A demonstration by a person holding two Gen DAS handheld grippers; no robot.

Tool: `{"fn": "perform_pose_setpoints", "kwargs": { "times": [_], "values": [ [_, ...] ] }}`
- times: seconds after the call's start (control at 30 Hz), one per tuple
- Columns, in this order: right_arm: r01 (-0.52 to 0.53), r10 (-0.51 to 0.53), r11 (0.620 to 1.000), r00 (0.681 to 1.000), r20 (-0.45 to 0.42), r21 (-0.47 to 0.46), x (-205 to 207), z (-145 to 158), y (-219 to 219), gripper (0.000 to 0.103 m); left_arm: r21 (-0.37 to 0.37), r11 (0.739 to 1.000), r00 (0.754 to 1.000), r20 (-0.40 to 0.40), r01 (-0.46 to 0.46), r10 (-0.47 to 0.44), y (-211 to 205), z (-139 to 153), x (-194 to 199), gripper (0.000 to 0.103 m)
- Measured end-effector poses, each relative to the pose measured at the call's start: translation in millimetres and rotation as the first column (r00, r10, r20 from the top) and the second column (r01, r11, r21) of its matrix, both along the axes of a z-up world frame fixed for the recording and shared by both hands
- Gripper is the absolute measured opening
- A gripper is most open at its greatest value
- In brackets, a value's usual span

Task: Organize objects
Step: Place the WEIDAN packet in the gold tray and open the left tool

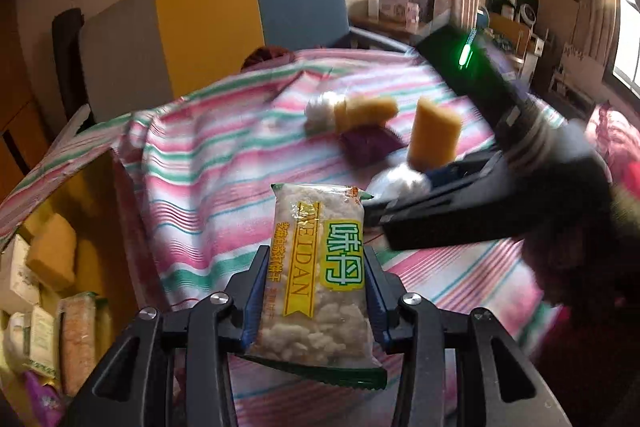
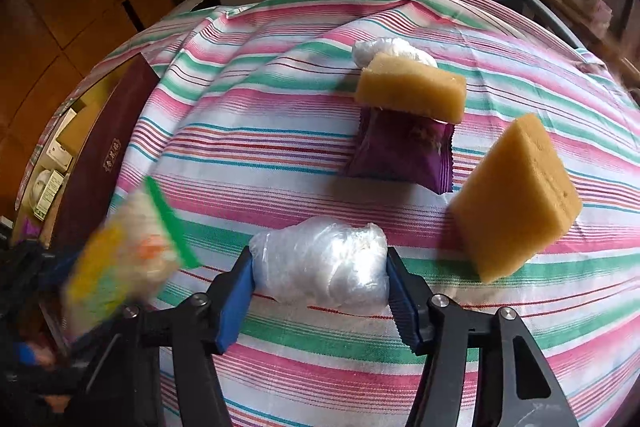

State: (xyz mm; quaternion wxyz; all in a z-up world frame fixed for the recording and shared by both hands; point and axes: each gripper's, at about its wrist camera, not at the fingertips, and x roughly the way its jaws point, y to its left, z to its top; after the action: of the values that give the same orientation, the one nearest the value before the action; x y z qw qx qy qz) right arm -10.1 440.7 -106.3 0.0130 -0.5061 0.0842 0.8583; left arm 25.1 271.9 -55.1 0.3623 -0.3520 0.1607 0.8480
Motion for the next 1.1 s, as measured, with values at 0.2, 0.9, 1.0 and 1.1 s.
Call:
{"fn": "perform_pose_setpoints", "kwargs": {
  "times": [0.2, 0.9, 1.0, 1.1],
  "values": [
    [-0.017, 0.018, 0.999, 1.0, -0.005, 0.038, 1, -2, -4, 0.062, 0.055, 0.997, 0.998, -0.005, -0.062, 0.063, -27, 39, -3, 0.043],
    [-0.028, 0.028, 0.996, 1.0, -0.003, 0.082, 3, -3, -8, 0.062, 0.169, 0.785, 0.786, 0.321, -0.597, 0.529, -248, 28, -128, 0.043],
    [-0.028, 0.028, 0.996, 1.0, -0.001, 0.083, 3, -3, -8, 0.062, 0.146, 0.787, 0.779, 0.332, -0.6, 0.532, -242, 18, -141, 0.043],
    [-0.029, 0.03, 0.996, 1.0, -0.002, 0.083, 3, -3, -7, 0.062, 0.12, 0.763, 0.739, 0.384, -0.635, 0.554, -236, 7, -156, 0.043]
  ]
}}
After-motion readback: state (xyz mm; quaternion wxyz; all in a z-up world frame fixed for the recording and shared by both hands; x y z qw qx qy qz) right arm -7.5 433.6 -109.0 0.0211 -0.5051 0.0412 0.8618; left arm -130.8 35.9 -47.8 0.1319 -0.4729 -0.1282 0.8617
